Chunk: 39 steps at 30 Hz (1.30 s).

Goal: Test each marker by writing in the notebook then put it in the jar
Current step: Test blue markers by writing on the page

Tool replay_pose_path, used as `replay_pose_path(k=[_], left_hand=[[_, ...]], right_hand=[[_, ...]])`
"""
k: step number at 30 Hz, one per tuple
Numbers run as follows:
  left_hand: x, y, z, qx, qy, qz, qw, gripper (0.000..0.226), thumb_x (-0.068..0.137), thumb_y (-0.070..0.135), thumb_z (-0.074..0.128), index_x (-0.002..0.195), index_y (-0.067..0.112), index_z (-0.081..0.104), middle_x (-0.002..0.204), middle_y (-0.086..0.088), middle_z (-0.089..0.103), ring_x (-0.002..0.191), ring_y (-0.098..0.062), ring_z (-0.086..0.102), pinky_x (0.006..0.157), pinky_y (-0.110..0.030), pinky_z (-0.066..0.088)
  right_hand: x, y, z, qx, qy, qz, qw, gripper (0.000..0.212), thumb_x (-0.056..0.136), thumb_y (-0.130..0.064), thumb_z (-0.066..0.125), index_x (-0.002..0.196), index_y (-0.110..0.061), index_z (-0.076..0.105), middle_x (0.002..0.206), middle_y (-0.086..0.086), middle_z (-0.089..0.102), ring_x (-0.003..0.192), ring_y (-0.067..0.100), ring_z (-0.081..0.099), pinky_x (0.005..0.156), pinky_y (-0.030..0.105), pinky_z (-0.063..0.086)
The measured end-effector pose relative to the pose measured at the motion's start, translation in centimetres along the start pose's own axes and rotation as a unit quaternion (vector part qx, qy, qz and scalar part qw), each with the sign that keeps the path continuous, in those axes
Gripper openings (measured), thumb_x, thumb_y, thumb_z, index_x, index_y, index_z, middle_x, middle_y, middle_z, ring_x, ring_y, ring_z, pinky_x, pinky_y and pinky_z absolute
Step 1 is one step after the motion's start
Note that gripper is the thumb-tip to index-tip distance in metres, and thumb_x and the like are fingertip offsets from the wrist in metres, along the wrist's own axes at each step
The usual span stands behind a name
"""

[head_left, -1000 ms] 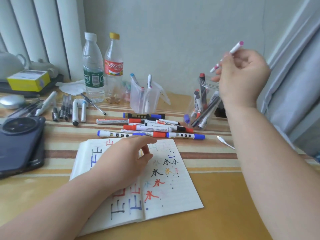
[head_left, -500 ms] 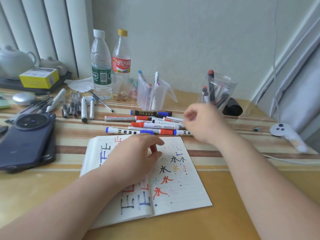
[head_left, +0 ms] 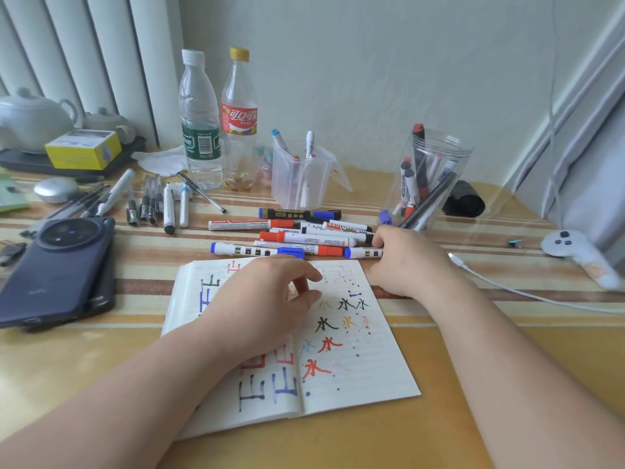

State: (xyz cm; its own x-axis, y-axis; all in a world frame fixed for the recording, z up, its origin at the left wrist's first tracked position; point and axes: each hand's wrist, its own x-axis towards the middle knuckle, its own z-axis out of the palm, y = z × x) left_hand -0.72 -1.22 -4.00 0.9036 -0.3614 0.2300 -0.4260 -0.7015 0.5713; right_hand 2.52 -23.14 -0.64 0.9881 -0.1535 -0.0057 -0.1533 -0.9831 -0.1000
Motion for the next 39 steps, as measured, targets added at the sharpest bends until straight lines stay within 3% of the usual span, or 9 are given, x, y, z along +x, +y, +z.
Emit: replay_pose_path(k=[4, 9, 13, 16, 18, 21, 24, 31, 39], left_hand=[[0.0, -0.1, 0.1, 0.0, 0.005, 0.001, 1.0, 0.023, 0.093, 0.04, 0.065, 0.115, 0.038, 0.068, 0.091, 0.026, 0.061, 0.073, 0.008, 0.051, 0.064, -0.009, 0.036], [-0.1, -0.2, 0.1, -0.006, 0.015, 0.005, 1.0, 0.023, 0.092, 0.042, 0.066, 0.114, 0.036, 0.068, 0.088, 0.028, 0.061, 0.077, 0.013, 0.051, 0.064, -0.007, 0.034], [-0.2, 0.0, 0.0, -0.029, 0.036, 0.02, 0.999, 0.033, 0.088, 0.056, 0.061, 0.115, 0.036, 0.066, 0.087, 0.025, 0.062, 0.075, 0.009, 0.054, 0.066, -0.011, 0.037], [-0.4, 0.4, -0.2, -0.05, 0.03, 0.041, 0.997, 0.049, 0.083, 0.07, 0.053, 0.121, 0.04, 0.06, 0.092, 0.023, 0.062, 0.074, 0.001, 0.057, 0.068, -0.022, 0.044], [-0.6, 0.7, -0.3, -0.051, 0.028, 0.057, 0.997, 0.04, 0.087, 0.065, 0.053, 0.117, 0.039, 0.059, 0.09, 0.021, 0.06, 0.077, -0.003, 0.058, 0.07, -0.024, 0.047], [-0.6, 0.9, -0.3, -0.022, 0.032, 0.073, 0.997, 0.012, 0.099, 0.039, 0.051, 0.095, 0.029, 0.054, 0.081, 0.014, 0.055, 0.078, -0.008, 0.05, 0.067, -0.024, 0.04], [-0.7, 0.6, -0.3, 0.007, 0.009, 0.058, 0.998, 0.006, 0.103, 0.031, 0.044, 0.097, 0.031, 0.045, 0.083, 0.02, 0.047, 0.08, -0.005, 0.041, 0.07, -0.013, 0.035], [-1.0, 1.1, -0.8, -0.04, -0.027, 0.061, 0.997, 0.038, 0.095, 0.057, 0.023, 0.092, 0.026, 0.045, 0.077, 0.009, 0.057, 0.076, -0.01, 0.052, 0.067, -0.03, 0.042], [-0.8, 1.2, -0.8, -0.089, -0.019, 0.045, 0.995, 0.024, 0.097, 0.05, 0.037, 0.094, 0.031, 0.051, 0.075, 0.01, 0.059, 0.074, -0.01, 0.055, 0.067, -0.028, 0.046]], right_hand=[[0.3, -0.2, -0.4, -0.077, -0.048, 0.051, 0.995, 0.028, 0.08, -0.052, 0.058, 0.091, -0.027, 0.056, 0.087, -0.005, 0.062, 0.081, 0.021, 0.061, 0.068, 0.032, 0.05], [-0.9, -0.1, -1.1, -0.08, 0.002, 0.061, 0.995, 0.011, 0.081, -0.029, 0.059, 0.082, -0.02, 0.054, 0.078, -0.001, 0.059, 0.068, 0.021, 0.056, 0.055, 0.028, 0.04], [-2.8, 0.1, -1.9, 0.149, 0.107, -0.013, 0.983, 0.019, 0.076, -0.026, 0.066, 0.071, -0.013, 0.053, 0.061, 0.001, 0.057, 0.055, 0.02, 0.051, 0.051, 0.029, 0.038], [-4.3, -1.1, -1.7, 0.553, -0.005, -0.076, 0.83, 0.016, 0.077, -0.01, 0.066, 0.072, -0.004, 0.052, 0.054, 0.01, 0.042, 0.045, 0.02, 0.033, 0.042, 0.023, 0.027], [-4.6, -2.0, -0.6, 0.642, -0.092, -0.101, 0.755, 0.006, 0.073, -0.011, 0.063, 0.076, -0.007, 0.059, 0.051, 0.012, 0.044, 0.041, 0.018, 0.035, 0.04, 0.02, 0.025], [-4.7, -3.5, 0.9, 0.635, -0.1, -0.135, 0.754, 0.006, 0.073, -0.012, 0.064, 0.079, -0.012, 0.066, 0.055, 0.012, 0.053, 0.044, 0.021, 0.046, 0.04, 0.022, 0.031], [-4.9, -4.3, 1.6, 0.658, -0.075, -0.132, 0.738, 0.003, 0.074, -0.012, 0.066, 0.077, -0.012, 0.066, 0.054, 0.009, 0.05, 0.044, 0.018, 0.042, 0.041, 0.021, 0.029], [-4.9, -4.3, 1.7, 0.689, -0.087, -0.128, 0.708, 0.007, 0.077, -0.017, 0.069, 0.077, -0.012, 0.063, 0.058, 0.011, 0.05, 0.045, 0.015, 0.042, 0.04, 0.017, 0.027], [-4.9, -4.4, 1.8, 0.719, -0.1, -0.124, 0.676, 0.015, 0.078, -0.014, 0.067, 0.067, -0.02, 0.059, 0.058, 0.006, 0.045, 0.05, 0.015, 0.041, 0.041, 0.019, 0.023]])
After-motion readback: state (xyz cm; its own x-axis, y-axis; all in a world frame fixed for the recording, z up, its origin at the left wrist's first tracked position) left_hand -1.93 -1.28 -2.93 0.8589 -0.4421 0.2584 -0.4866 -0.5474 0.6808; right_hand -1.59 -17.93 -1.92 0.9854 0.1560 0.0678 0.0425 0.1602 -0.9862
